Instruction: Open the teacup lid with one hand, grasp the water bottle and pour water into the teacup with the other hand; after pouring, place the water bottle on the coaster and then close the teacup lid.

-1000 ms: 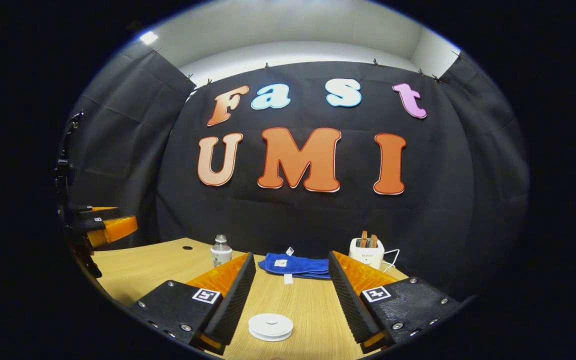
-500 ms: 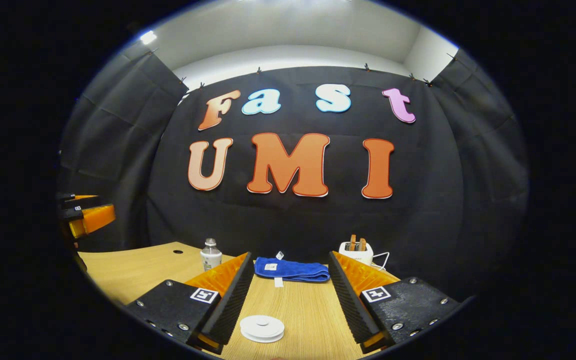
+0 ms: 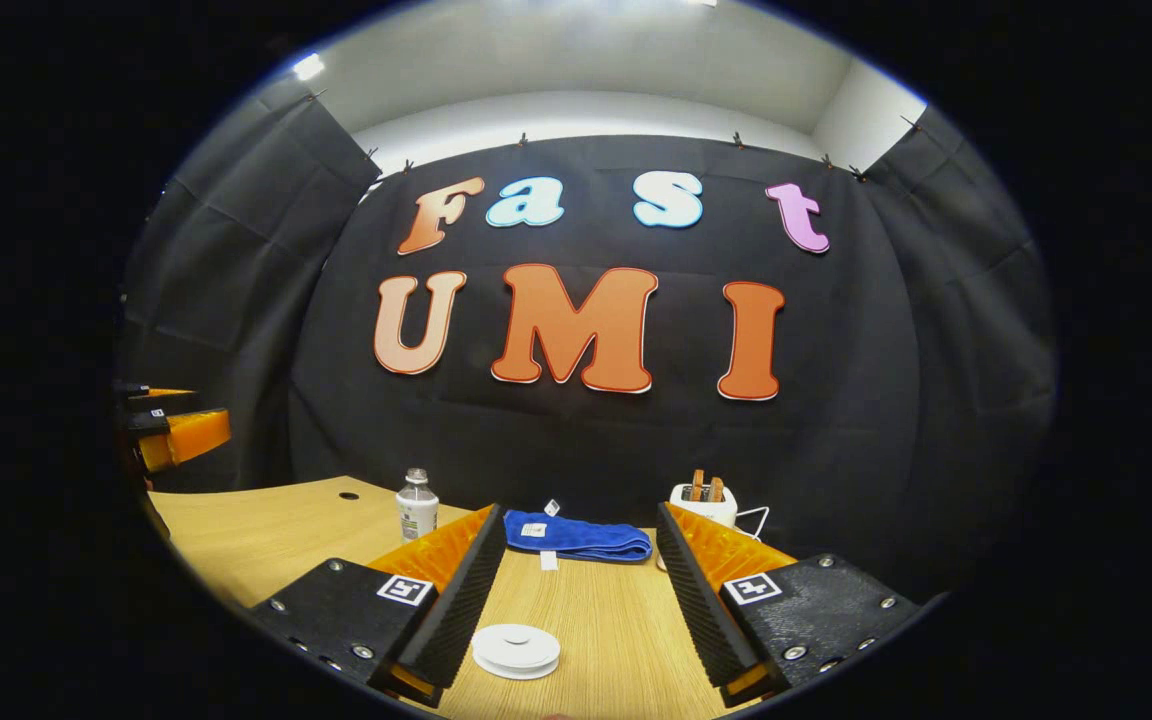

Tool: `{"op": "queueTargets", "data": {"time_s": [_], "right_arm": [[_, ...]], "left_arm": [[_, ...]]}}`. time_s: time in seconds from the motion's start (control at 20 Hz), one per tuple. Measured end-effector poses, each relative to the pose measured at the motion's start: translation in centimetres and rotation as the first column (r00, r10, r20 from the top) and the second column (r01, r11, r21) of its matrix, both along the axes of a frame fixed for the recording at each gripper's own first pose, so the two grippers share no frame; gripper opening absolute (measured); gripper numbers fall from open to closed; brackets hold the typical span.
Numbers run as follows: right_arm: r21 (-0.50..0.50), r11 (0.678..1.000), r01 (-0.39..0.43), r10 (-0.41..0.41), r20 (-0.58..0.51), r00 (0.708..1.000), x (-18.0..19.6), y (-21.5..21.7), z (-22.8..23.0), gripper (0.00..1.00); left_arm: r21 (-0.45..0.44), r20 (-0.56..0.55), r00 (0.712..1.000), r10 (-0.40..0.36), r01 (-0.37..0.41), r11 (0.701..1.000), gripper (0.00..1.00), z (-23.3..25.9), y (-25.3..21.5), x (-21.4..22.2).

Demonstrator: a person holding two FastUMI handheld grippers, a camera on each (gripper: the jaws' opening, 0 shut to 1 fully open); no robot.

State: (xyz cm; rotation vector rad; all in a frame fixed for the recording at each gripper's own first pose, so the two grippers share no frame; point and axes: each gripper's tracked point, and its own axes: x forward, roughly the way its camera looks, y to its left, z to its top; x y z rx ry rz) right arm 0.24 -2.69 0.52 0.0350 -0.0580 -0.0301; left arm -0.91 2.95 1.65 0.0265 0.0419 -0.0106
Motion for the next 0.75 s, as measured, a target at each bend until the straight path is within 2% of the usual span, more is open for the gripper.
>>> {"op": "queueTargets", "data": {"time_s": [0.55, 0.75], "right_arm": [[0.001, 1.000, 0.004, -0.004, -0.014, 1.000, -0.1, -0.5, -0.4, 0.90], [-0.007, 1.000, -0.006, 0.006, -0.040, 0.999, 0.1, -0.1, -1.1, 0.90]], "left_arm": [[0.006, 0.004, 0.999, 0.049, -0.049, 0.999, 1.00, 0.6, 2.0, -0.1], [-0.008, -0.018, 0.998, 0.057, -0.057, 0.998, 1.00, -0.6, 2.5, -0.1]]}}
